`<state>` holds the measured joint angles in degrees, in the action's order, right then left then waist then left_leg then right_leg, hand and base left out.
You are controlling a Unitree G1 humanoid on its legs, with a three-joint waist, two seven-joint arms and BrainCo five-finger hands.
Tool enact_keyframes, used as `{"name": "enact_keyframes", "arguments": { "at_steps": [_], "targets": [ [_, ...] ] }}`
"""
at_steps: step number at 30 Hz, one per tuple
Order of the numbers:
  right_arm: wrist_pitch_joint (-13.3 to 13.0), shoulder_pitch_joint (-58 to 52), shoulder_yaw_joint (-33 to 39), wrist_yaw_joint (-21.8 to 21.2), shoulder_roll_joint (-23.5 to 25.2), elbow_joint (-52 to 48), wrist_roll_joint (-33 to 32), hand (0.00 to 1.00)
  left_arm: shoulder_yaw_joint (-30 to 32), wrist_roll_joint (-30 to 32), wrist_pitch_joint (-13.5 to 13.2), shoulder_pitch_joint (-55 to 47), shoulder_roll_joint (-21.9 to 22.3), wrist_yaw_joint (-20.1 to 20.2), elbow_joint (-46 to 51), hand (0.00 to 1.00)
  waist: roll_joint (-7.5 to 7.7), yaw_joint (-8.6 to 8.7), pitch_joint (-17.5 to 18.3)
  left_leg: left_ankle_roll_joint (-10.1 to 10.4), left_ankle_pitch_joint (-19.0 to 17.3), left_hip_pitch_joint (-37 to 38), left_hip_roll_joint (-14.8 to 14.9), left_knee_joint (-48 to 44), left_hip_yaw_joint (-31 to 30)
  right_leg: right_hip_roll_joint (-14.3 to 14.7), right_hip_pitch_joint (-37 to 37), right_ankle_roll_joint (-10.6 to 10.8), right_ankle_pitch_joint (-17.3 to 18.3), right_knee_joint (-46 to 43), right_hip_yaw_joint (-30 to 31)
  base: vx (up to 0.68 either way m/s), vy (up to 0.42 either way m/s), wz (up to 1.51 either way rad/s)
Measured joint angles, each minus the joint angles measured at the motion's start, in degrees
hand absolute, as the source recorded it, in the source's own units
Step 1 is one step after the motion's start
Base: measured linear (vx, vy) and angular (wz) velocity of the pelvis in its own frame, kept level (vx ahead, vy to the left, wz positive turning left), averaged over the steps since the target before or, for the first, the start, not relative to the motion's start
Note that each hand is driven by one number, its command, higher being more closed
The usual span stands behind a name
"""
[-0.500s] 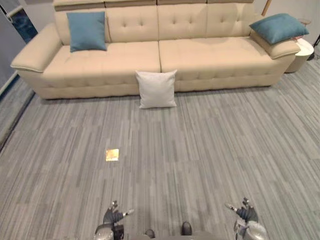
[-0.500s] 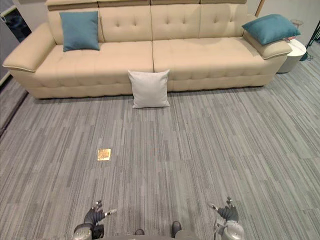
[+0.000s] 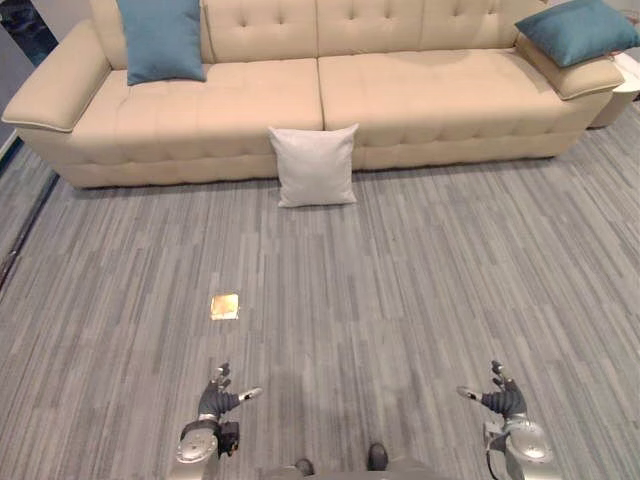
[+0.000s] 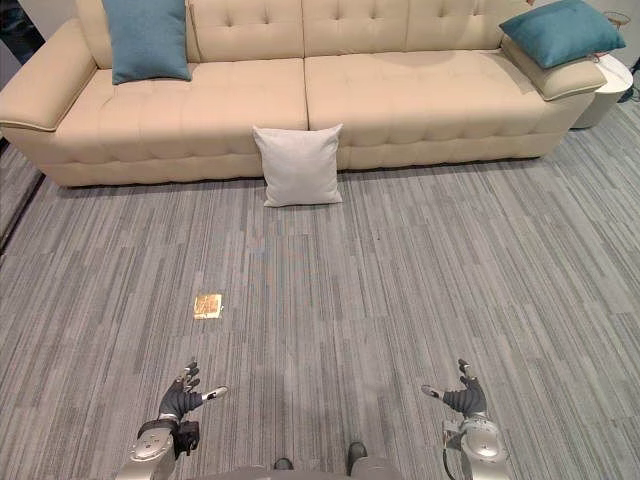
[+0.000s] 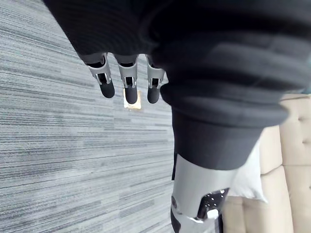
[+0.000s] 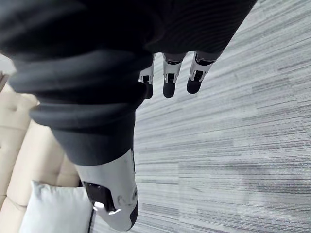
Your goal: Pick up cushions and gather them together orderly.
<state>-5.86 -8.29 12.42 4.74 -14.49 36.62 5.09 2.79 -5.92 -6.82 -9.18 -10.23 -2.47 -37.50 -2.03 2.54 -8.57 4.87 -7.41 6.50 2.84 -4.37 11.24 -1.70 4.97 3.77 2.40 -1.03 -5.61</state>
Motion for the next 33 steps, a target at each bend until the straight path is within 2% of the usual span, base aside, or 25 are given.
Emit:
{"name": "enact_keyframes", "arguments": {
  "at_steps": [3,6,11,13,14,15,16,18,19,20,21,22,23,24,25,26,27,28,29,30,31,32,33],
  "targets": [
    [0.13,0.05,0.01,0.05,-0.37,0.01,-0.02,0.00,0.01,-0.04,0.01,0.03,-0.16,-0.03,0.02,0.00,-0.02,0.22,-0.29,-0.25,-0.72,-0.10,-0.10,-1.00,0.09,-0.38,-0.30,0.14,1.79,-2.11,-0.66,0.08,-0.022,0.11],
    [0.34,0.70,0.00,0.10,-0.38,0.11,-0.03,0.00,0.07,-0.16,0.17,0.13,-0.21,-0.08,0.04,0.00,-0.16,0.15,-0.98,-1.29,-3.19,-1.92,0.10,-3.64,0.78,-0.42,-1.78,-0.06,3.71,-3.50,-0.48,0.06,-0.017,-0.07],
    [1.50,3.05,-0.02,0.47,-0.37,0.41,-0.45,0.00,0.14,-0.76,0.38,0.15,-0.15,-0.31,1.39,0.00,-0.73,-0.23,-2.09,-2.71,-6.99,-6.27,0.80,-9.92,3.42,-0.63,-5.76,0.90,5.62,-6.94,1.28,0.09,0.012,-0.25],
    [1.83,3.34,-0.04,0.60,-0.31,0.73,-0.57,0.00,0.28,-1.29,0.38,0.11,-0.15,-0.38,2.90,0.00,-1.19,-0.26,-2.35,-3.87,-10.34,-6.22,0.72,-11.81,4.23,-1.46,-10.33,2.53,10.35,-17.36,1.71,0.15,0.069,-0.15],
    [2.00,3.48,-0.05,0.61,-0.26,0.97,-0.57,0.00,0.26,-1.30,0.37,0.08,-0.14,-0.42,3.30,0.00,-1.29,-0.20,-2.44,-4.43,-10.98,-5.88,0.56,-11.72,4.41,-1.74,-12.28,3.46,11.22,-21.72,1.64,0.14,0.106,-0.11],
    [2.15,3.46,-0.53,0.75,0.04,1.00,-0.84,0.00,0.21,-1.41,0.36,0.26,-0.24,-0.51,3.54,0.00,-1.32,-0.03,-2.72,-5.57,-12.02,-4.92,0.09,-11.04,4.34,-3.02,-17.58,3.75,11.49,-33.36,0.41,0.17,0.107,-0.03],
    [2.16,3.63,-1.34,0.86,0.43,0.96,-1.20,0.00,0.02,-1.53,0.40,0.62,-0.65,-0.77,3.58,0.00,-1.27,0.39,-4.10,-6.82,-13.57,-1.84,-0.66,-9.19,3.16,-4.68,-23.31,2.64,10.95,-46.61,-2.09,0.20,0.096,0.03],
    [2.43,3.16,-1.86,0.94,1.23,0.96,-2.04,0.00,-0.04,-1.87,0.72,1.73,-1.40,-1.54,2.94,0.00,-0.99,0.78,-5.68,-7.12,-15.09,2.06,-1.05,-6.63,2.33,-5.80,-28.17,1.66,15.26,-50.58,-3.53,0.28,0.048,0.15],
    [2.44,3.38,-1.95,1.08,1.26,0.87,-2.43,0.00,-0.04,-1.94,0.92,2.36,-1.51,-1.74,2.44,0.00,-1.86,1.31,-6.36,-7.11,-15.09,3.44,-0.52,-5.13,1.07,-5.93,-31.63,1.07,15.71,-47.85,-5.78,0.32,0.019,0.26],
    [2.34,3.62,-2.19,1.40,0.98,0.82,-2.67,0.00,-0.05,-1.95,0.94,3.12,-1.47,-1.82,1.98,0.00,-1.84,2.04,-6.80,-6.95,-15.14,4.22,0.14,-4.45,0.54,-5.40,-33.11,0.48,15.33,-45.40,-7.19,0.44,-0.032,0.50],
    [2.35,4.14,-2.85,1.54,0.23,0.82,-2.84,0.00,-0.14,-1.98,1.07,4.91,-1.37,-2.00,1.17,0.00,-3.40,3.08,-8.69,-6.65,-15.11,5.90,2.07,-3.52,-0.40,-4.20,-35.38,-1.05,13.42,-38.68,-9.07,0.41,-0.058,0.51],
    [2.35,4.16,-2.98,1.58,0.13,0.78,-2.84,0.00,-0.20,-1.98,1.12,5.77,-1.38,-2.07,0.79,0.00,-3.79,3.32,-9.18,-5.69,-15.02,6.31,2.76,-3.56,-0.74,-3.68,-36.67,-1.47,11.50,-34.83,-9.78,0.70,-0.152,0.72],
    [2.38,3.23,-3.41,1.62,0.39,0.63,-2.84,0.00,-0.19,-1.96,1.12,6.97,-1.62,-2.68,0.77,0.00,-2.59,3.53,-9.44,-2.01,-14.83,8.58,3.16,-3.69,-1.96,-2.38,-38.38,-2.54,2.25,-22.07,-9.96,0.46,-0.116,0.58],
    [2.38,2.75,-3.36,1.66,0.40,0.56,-2.83,0.00,-0.22,-1.96,1.13,6.89,-1.56,-2.69,0.66,0.00,-2.47,3.71,-9.49,-0.91,-15.14,9.49,3.60,-4.00,-2.72,-2.07,-38.14,-4.69,-4.52,-21.12,-9.56,0.65,-0.192,0.60],
    [2.45,2.63,-3.23,1.70,0.12,0.62,-2.83,0.00,-0.17,-1.95,1.12,7.07,-1.08,-2.67,0.49,0.00,-3.34,4.05,-9.63,-0.23,-15.20,10.02,4.56,-4.81,-3.28,-2.05,-38.03,-6.12,-6.09,-23.24,-9.74,0.55,-0.175,0.48],
    [2.69,4.70,-2.65,1.72,0.61,-0.01,-2.83,0.00,-0.28,-1.90,1.16,8.39,-1.12,-2.51,-0.06,0.00,-3.21,4.67,-9.96,6.19,-10.72,8.56,5.46,-8.81,-3.52,-3.64,-38.77,-7.48,-1.41,-29.55,-10.98,0.68,-0.221,0.43],
    [2.57,4.76,-2.53,1.69,0.44,-0.74,-2.82,0.00,-0.61,-1.90,1.18,8.71,-0.75,-2.50,-0.09,0.00,-3.00,4.71,-9.92,6.46,-7.53,8.00,5.05,-11.08,-3.54,-4.55,-38.41,-7.62,-0.09,-31.33,-10.99,0.68,-0.221,0.39],
    [2.24,4.79,-2.57,1.66,0.14,-1.97,-2.82,0.00,-0.67,-1.91,1.11,8.59,0.38,-2.51,-0.10,0.00,-2.82,4.69,-10.06,6.17,0.89,5.93,4.89,-18.48,-3.09,-5.31,-35.07,-7.72,1.77,-32.24,-11.58,0.68,-0.250,0.27],
    [2.06,4.77,-2.88,1.67,0.10,-2.10,-2.82,0.00,-0.67,-1.91,1.11,8.33,0.73,-2.48,-0.12,0.00,-2.53,4.69,-10.24,5.92,6.69,4.35,5.04,-23.65,-3.08,-5.41,-32.04,-7.55,2.89,-30.68,-11.58,0.69,-0.228,0.23],
    [1.94,4.90,-3.50,1.67,0.31,-2.07,-2.90,0.00,-0.64,-1.91,0.75,7.28,0.95,-2.40,-0.06,0.00,-1.91,4.06,-10.57,5.71,9.31,-0.34,7.44,-36.36,-2.70,-4.93,-25.30,-7.17,4.56,-25.31,-11.30,0.76,-0.217,0.00],
    [1.68,5.44,-3.52,1.83,1.11,-2.07,-3.10,0.00,-0.08,-1.94,0.69,6.88,0.90,-2.39,-0.08,0.00,-2.28,2.97,-10.49,2.80,5.58,-6.20,10.54,-48.49,-0.60,-3.17,-20.10,-7.34,5.16,-21.36,-11.11,0.60,-0.127,-0.17],
    [1.46,5.55,-3.50,1.91,1.53,-2.07,-3.54,0.00,0.17,-1.94,0.71,6.80,0.90,-2.42,-0.08,0.00,-2.23,2.56,-10.51,1.01,3.60,-8.75,11.65,-52.77,0.30,-2.53,-17.63,-7.14,5.69,-19.63,-10.64,0.68,-0.121,-0.26],
    [1.33,5.54,-3.45,2.31,2.16,-2.12,-4.27,0.00,0.11,-1.94,0.75,6.72,0.98,-2.43,-0.05,0.00,-1.18,1.29,-11.07,-1.97,0.48,-13.82,13.17,-56.84,1.72,-1.98,-13.00,-6.41,6.75,-16.48,-10.39,0.52,-0.031,-0.17]
  ]
}}
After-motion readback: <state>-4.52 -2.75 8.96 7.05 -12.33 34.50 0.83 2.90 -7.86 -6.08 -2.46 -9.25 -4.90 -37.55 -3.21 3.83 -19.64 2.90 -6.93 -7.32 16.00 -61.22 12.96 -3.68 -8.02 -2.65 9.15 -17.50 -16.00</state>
